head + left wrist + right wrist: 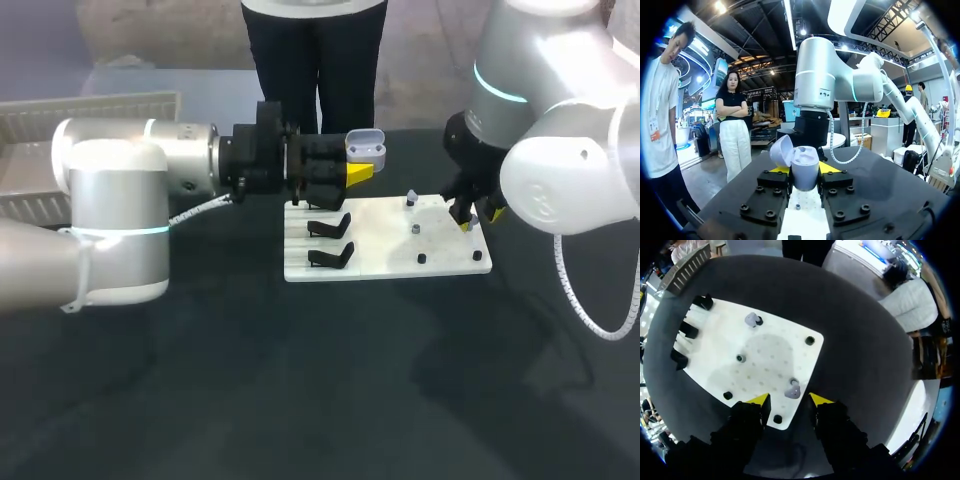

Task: Pick up each earbud case from the left stands, insert the matching earbuds, close the lid, and place the case in the box.

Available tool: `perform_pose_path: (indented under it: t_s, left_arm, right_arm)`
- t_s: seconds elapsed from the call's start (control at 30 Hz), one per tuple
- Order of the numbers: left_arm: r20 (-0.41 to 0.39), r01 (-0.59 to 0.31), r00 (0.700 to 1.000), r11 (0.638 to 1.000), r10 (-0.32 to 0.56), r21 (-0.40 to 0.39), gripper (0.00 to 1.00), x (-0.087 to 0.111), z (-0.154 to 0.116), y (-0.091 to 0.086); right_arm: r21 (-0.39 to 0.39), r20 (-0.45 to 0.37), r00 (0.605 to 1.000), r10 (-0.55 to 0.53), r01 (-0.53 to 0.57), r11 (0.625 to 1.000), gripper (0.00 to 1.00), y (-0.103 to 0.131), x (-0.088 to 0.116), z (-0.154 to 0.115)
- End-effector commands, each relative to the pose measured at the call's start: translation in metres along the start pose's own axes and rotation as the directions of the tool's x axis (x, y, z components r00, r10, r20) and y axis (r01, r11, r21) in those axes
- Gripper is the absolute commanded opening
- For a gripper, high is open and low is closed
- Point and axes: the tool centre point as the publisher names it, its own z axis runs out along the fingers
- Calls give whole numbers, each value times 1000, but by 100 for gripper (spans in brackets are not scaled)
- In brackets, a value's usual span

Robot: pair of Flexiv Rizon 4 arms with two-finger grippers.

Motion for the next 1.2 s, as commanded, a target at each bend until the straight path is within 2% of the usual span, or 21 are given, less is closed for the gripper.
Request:
perform_pose_path:
  t_s: [0.03, 0.13, 0.33, 0.73, 0.9, 1.03, 1.2]
  left_arm:
    - [5, -4, 1000, 1000, 4, -6, 0, 1, 0, -1]
    - [5, -4, 1000, 1000, 4, -6, 0, 1, 0, -1]
    - [5, -4, 1000, 1000, 4, -6, 0, 1, 0, -1]
    - [5, -4, 1000, 1000, 4, -6, 0, 1, 0, -1]
    - [5, -4, 1000, 1000, 4, -6, 0, 1, 0, -1]
    - [5, -4, 1000, 1000, 4, -6, 0, 1, 0, -1]
    - [5, -4, 1000, 1000, 4, -6, 0, 1, 0, -1]
  right_arm:
    - [0, -6, 1000, 8, -8, 1000, 45, 0, -2, 3]
    - [2, -6, 1000, 16, -16, 1000, 38, -1, 0, 5]
    - [1, -6, 1000, 31, -31, 1000, 35, -3, 1, 7]
    - [1, -4, 999, 40, -40, 999, 35, -3, -1, 10]
    - [4, -6, 999, 36, -36, 999, 38, -3, -3, 11]
    - [12, -7, 999, 36, -36, 999, 33, -3, -5, 11]
    - [9, -5, 999, 39, -39, 999, 33, -4, -8, 12]
